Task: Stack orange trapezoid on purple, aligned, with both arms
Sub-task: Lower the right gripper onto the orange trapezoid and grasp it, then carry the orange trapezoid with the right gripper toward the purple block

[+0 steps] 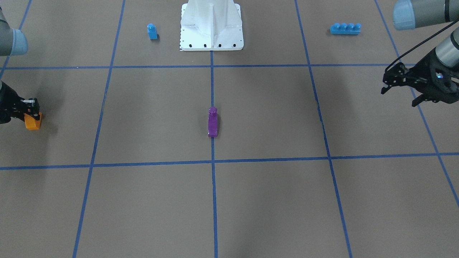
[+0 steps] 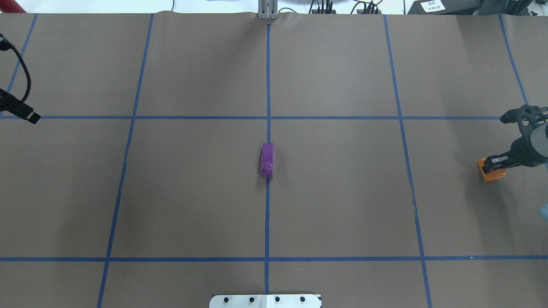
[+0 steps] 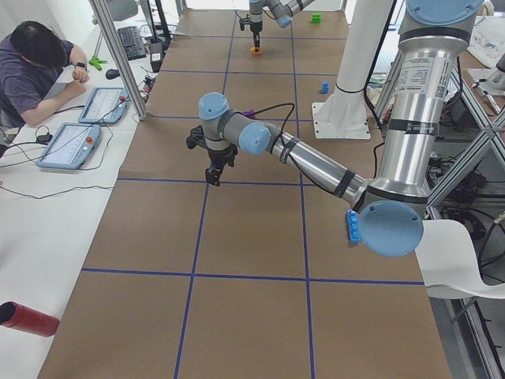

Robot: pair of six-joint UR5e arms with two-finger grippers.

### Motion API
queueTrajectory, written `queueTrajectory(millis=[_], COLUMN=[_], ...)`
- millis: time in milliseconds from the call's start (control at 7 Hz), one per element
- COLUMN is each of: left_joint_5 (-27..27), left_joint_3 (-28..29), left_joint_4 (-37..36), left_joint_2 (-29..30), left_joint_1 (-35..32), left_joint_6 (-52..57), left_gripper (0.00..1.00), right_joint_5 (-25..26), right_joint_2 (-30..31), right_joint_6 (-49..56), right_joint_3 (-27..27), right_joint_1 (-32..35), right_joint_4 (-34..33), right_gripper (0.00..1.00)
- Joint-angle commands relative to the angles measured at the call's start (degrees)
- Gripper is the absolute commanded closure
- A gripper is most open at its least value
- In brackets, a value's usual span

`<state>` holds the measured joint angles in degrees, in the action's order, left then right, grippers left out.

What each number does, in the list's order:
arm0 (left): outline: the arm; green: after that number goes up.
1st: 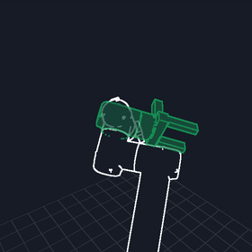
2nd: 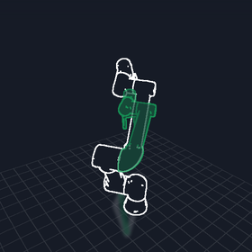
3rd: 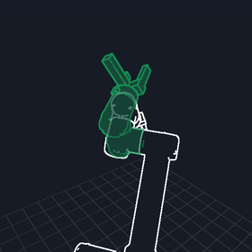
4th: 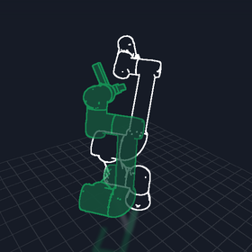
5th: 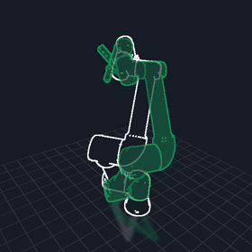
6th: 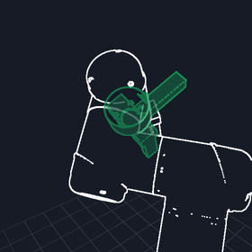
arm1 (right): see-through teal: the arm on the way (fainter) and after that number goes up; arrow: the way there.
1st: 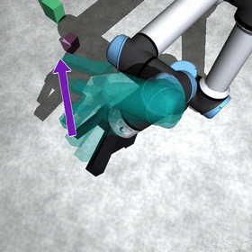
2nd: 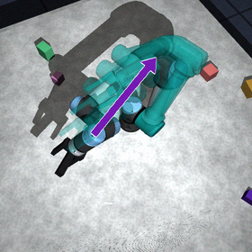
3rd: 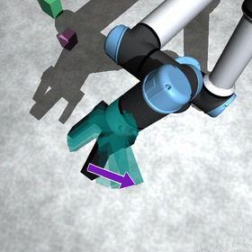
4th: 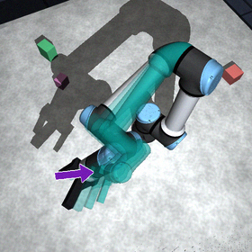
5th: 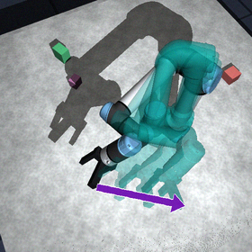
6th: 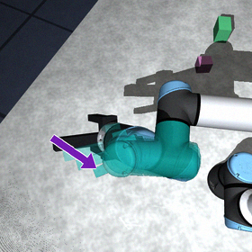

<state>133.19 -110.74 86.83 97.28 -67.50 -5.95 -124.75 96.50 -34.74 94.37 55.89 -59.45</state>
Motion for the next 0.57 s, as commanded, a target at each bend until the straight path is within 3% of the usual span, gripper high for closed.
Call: queueTrajectory(millis=[0,286,429], left_joint_5=[-0.04,0.05,-0.04], left_joint_3=[0.00,0.09,0.09], left_joint_4=[0.00,0.00,0.00], left_joint_2=[-0.07,-0.16,-0.33], left_joint_1=[0.00,-0.08,0.00], left_joint_6=[-0.03,0.06,0.06], left_gripper=[0.00,0.00,0.00], right_joint_5=[-0.14,-0.75,-0.58], right_joint_2=[-0.51,-2.27,-6.98], right_joint_6=[0.46,-0.24,-0.59], right_joint_3=[1.77,7.03,7.40], right_joint_1=[0.09,0.00,0.00], right_joint_4=[-0.05,-1.89,-4.77], right_gripper=[1.00,1.00,1.00])
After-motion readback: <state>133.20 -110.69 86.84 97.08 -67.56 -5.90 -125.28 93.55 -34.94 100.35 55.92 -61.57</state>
